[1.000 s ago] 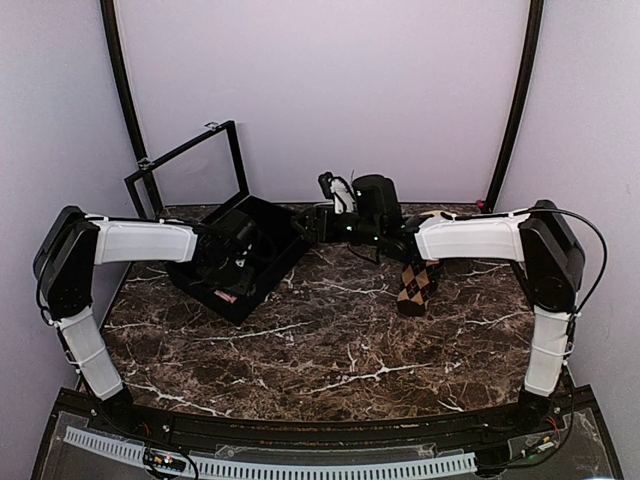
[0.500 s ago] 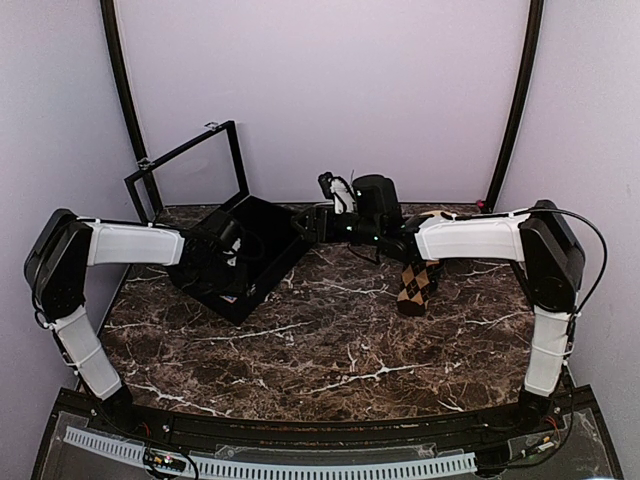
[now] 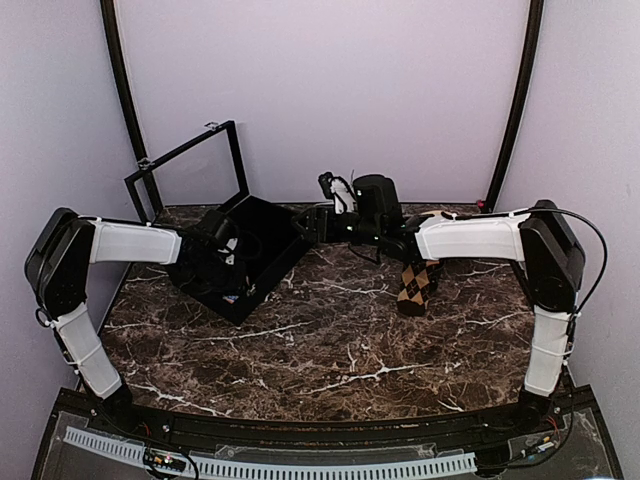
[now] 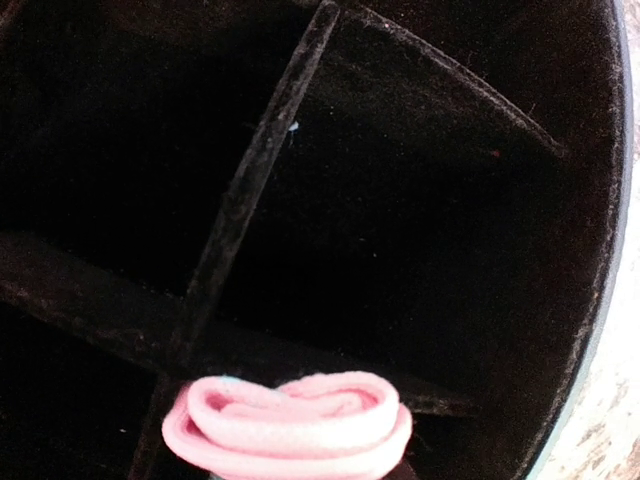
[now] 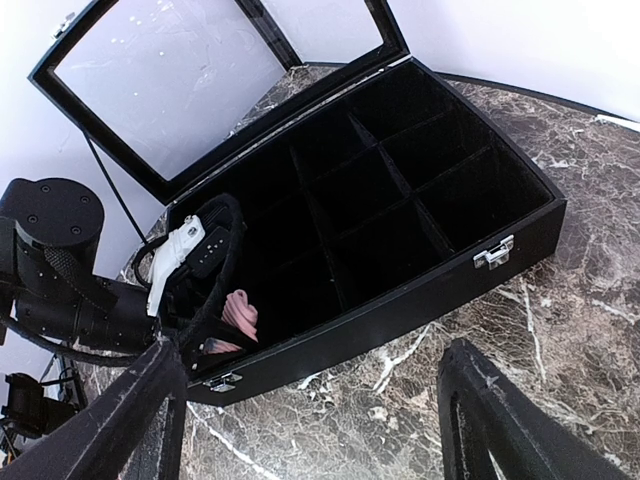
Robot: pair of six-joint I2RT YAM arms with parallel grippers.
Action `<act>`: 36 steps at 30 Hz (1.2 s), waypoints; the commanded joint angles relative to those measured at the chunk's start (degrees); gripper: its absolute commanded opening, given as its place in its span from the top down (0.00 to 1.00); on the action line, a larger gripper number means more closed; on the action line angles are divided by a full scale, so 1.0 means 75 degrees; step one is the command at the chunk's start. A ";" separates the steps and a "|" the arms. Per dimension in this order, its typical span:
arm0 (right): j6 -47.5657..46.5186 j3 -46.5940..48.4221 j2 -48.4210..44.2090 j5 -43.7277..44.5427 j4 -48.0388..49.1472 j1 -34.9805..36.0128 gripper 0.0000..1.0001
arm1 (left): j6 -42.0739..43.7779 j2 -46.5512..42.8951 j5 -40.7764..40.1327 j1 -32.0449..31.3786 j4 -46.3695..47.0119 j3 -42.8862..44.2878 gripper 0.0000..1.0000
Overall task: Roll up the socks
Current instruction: Place the sock in the storage box.
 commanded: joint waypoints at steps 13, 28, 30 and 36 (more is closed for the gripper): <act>-0.0113 0.0608 0.0122 -0.0098 -0.0093 -0.0125 0.20 | -0.0184 0.0368 0.0637 -0.0065 -0.1142 -0.0416 0.60; -0.0094 0.0509 0.0030 -0.0148 -0.0018 -0.0120 0.20 | -0.0022 -0.0354 0.0107 -0.0065 -0.2128 0.0204 0.54; -0.0090 0.0510 0.0022 -0.0161 -0.0008 -0.0121 0.21 | -0.0018 -0.0465 -0.0028 -0.0063 -0.2258 0.0282 0.53; -0.0072 0.0498 0.0029 -0.0200 0.0021 -0.0114 0.21 | 0.0071 -0.0684 -0.0296 -0.0071 -0.2569 0.0481 0.51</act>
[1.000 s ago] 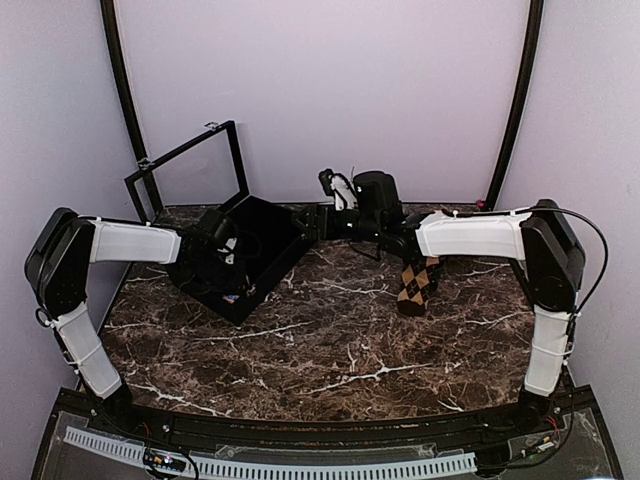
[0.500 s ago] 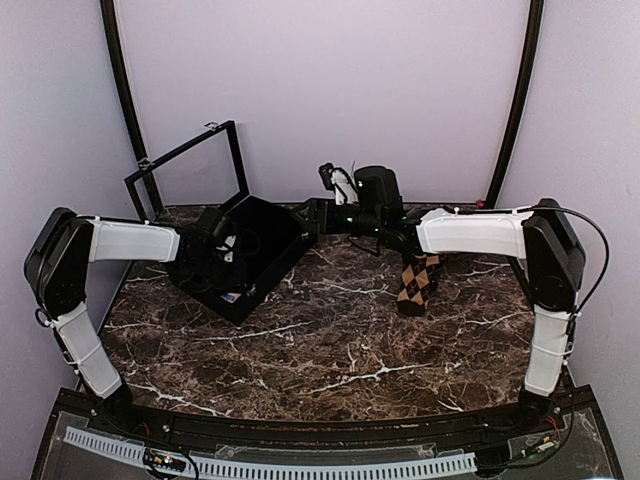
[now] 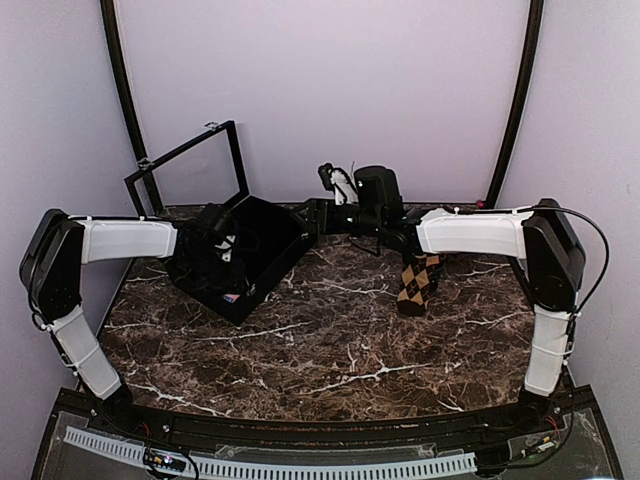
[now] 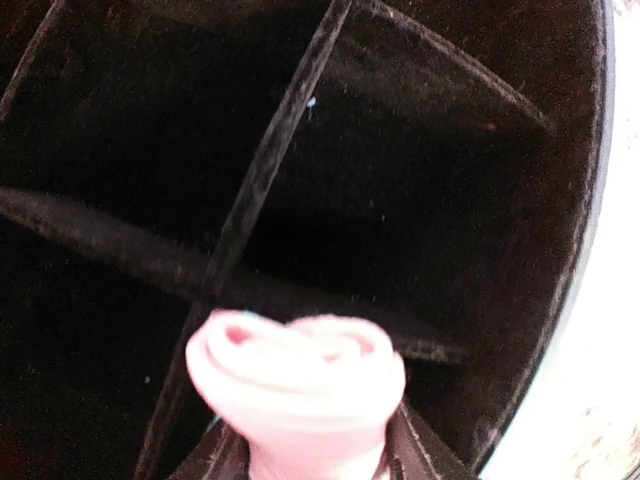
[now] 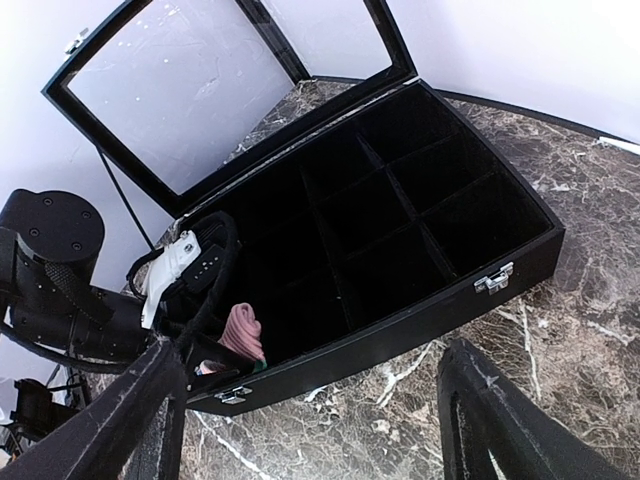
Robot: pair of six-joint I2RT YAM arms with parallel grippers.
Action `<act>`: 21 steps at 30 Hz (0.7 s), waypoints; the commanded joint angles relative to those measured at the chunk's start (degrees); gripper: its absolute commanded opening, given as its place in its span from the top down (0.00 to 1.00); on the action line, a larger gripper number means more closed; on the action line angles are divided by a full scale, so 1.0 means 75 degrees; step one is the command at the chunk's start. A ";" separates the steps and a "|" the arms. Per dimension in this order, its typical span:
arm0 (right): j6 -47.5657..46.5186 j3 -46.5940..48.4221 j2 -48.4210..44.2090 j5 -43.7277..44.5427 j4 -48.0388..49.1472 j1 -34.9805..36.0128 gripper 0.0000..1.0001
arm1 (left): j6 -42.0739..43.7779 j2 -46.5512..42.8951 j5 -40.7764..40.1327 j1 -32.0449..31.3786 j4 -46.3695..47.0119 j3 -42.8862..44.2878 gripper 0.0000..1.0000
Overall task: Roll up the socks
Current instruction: Place the sock in the storage box.
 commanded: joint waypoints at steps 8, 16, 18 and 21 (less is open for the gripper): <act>-0.0008 0.0107 0.0007 -0.0104 0.0264 -0.0043 0.21 | 0.0163 -0.0379 -0.0350 -0.0094 -0.1707 0.0316 0.51; -0.0008 0.0084 0.0010 -0.0110 0.0291 -0.0021 0.21 | 0.0366 -0.0574 -0.0738 -0.0097 -0.1987 0.1161 0.51; -0.0008 0.0094 0.0018 -0.0108 0.0295 -0.0015 0.20 | 0.0422 -0.0647 -0.0783 -0.0096 -0.1966 0.1329 0.53; 0.0001 0.0112 0.0042 -0.0110 0.0300 -0.0014 0.21 | 0.0572 -0.0667 -0.0779 -0.0097 -0.1846 0.1544 0.55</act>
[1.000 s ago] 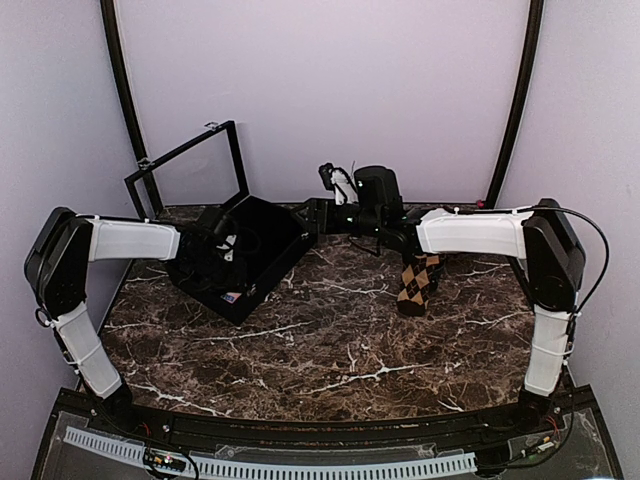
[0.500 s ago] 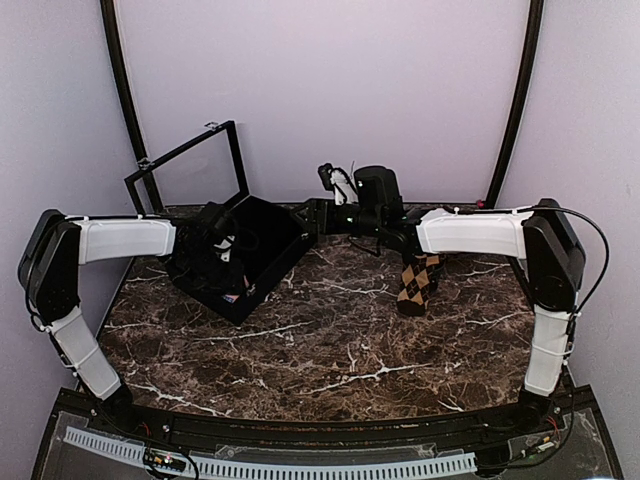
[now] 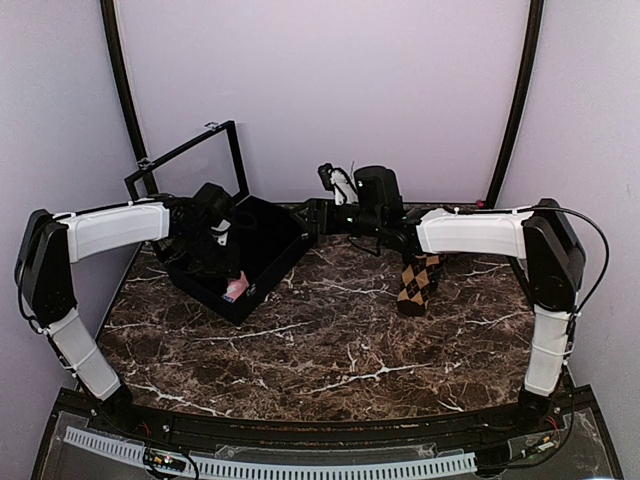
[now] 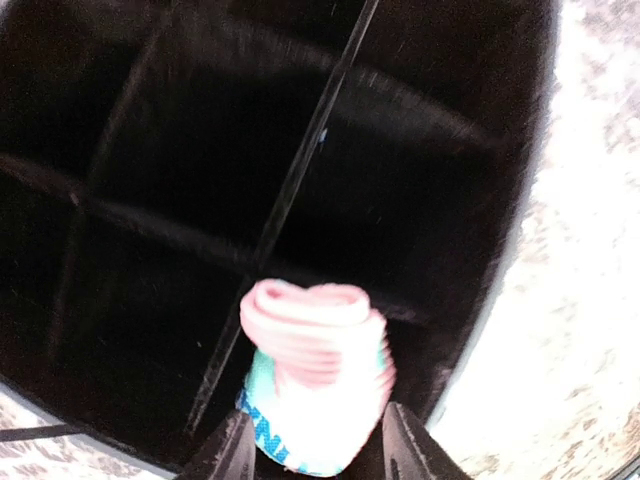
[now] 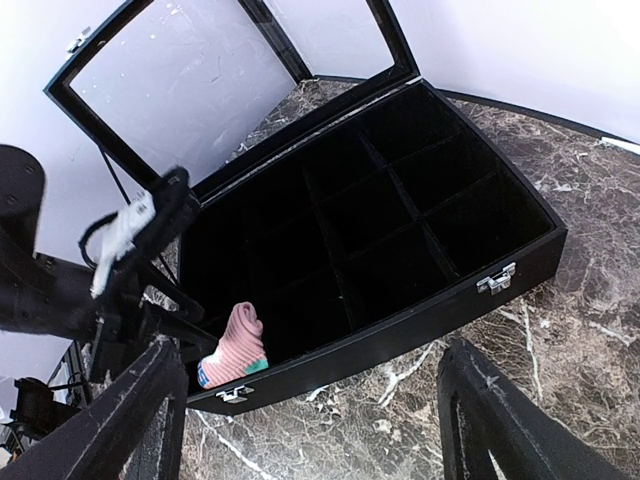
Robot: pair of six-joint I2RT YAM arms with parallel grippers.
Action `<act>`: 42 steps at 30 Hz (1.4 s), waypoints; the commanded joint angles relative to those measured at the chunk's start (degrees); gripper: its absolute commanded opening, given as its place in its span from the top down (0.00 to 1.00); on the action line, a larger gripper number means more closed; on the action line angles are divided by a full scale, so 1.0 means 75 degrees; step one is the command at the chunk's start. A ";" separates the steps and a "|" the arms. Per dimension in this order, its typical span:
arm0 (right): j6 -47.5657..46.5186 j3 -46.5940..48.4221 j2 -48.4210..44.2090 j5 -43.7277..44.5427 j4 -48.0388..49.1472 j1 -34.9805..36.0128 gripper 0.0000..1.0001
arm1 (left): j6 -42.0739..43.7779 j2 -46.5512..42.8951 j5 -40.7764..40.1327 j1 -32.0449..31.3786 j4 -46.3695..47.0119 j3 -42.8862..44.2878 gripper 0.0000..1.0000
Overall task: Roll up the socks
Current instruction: Place the sock in the storage box, then adjust the sock in the storage box.
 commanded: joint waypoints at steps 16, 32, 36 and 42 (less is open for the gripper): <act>-0.0022 0.0145 0.0097 -0.0083 0.0336 -0.0016 0.20 | 0.0641 0.0839 -0.0472 -0.0020 -0.0132 0.0754 0.60; -0.0023 0.0061 0.0043 -0.0072 0.0382 -0.0020 0.20 | 0.0602 0.1241 -0.0464 0.0007 0.0084 0.0204 0.66; 0.0005 0.0016 0.0043 -0.0094 0.0419 -0.0016 0.20 | 0.0528 0.1178 -0.0405 0.0071 0.0155 -0.0157 0.66; 0.0024 -0.0044 0.0035 -0.0098 0.0443 -0.0014 0.20 | 0.0422 0.1007 -0.0308 0.0112 0.0353 -0.0736 0.67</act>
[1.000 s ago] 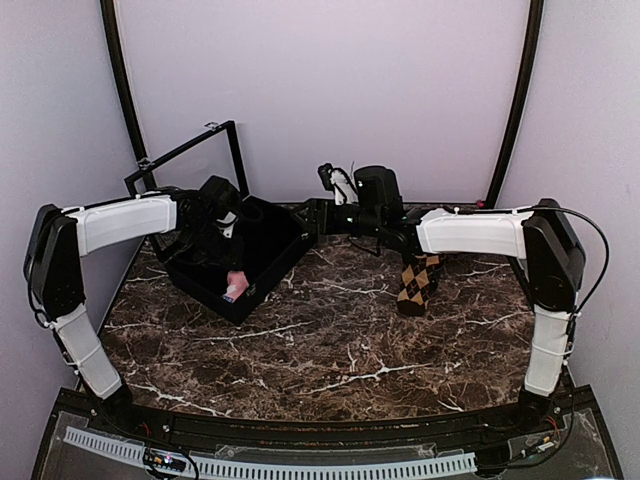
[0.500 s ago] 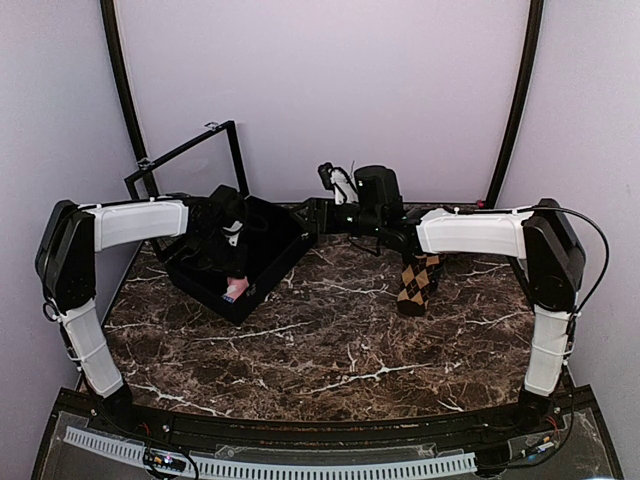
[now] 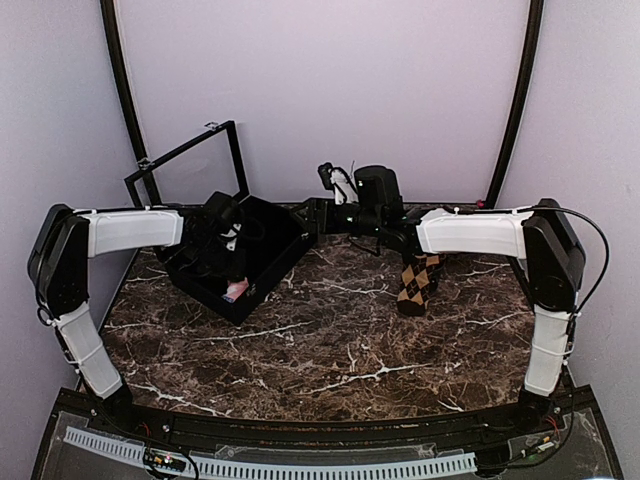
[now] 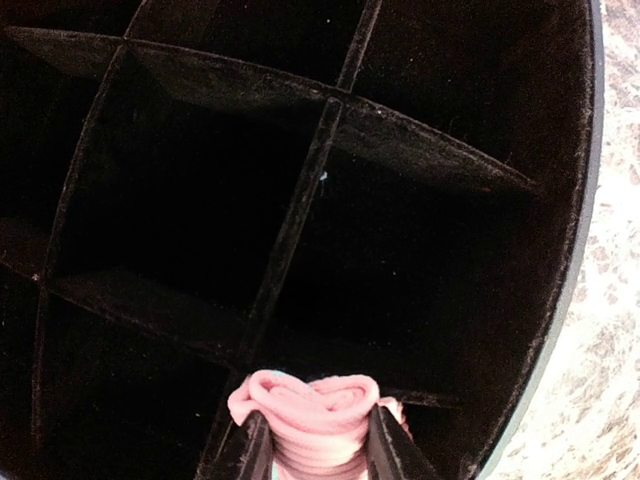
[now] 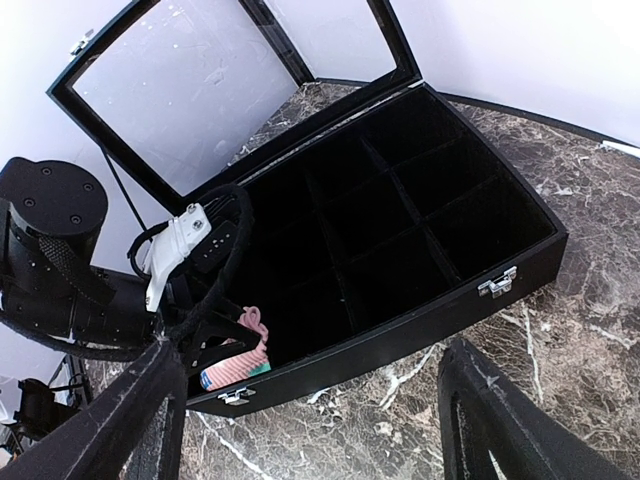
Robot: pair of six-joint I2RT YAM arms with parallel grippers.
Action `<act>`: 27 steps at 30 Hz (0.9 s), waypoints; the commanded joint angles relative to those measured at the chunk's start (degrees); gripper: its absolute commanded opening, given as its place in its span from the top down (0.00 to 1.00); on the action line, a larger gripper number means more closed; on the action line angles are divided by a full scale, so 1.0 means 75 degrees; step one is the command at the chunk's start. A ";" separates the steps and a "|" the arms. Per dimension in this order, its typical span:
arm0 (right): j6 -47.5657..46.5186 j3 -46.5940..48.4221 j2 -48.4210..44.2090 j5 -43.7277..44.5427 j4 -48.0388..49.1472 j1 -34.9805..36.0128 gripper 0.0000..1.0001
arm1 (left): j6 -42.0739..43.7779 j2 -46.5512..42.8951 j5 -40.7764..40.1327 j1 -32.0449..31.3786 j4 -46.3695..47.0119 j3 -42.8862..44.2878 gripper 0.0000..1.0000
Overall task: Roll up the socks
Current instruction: Adjust the sock in the storage box.
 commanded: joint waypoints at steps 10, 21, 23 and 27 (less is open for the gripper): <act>0.0067 -0.0030 0.0065 -0.0120 0.0436 -0.0003 0.20 | -0.0265 -0.0158 0.0351 0.0106 -0.0375 -0.1496 0.74; 0.0109 -0.0048 0.0077 -0.0127 0.0488 0.0021 0.20 | -0.0433 -0.0265 0.0674 0.0090 -0.0212 -0.2071 0.77; 0.0114 -0.0042 0.0080 -0.0143 0.0494 0.0032 0.20 | -0.0435 -0.0126 0.0715 0.0094 -0.0198 -0.2042 0.78; 0.0086 -0.0086 0.0032 -0.0109 0.0473 0.0027 0.20 | -0.0451 0.0023 0.0645 0.0092 -0.0110 -0.1882 0.75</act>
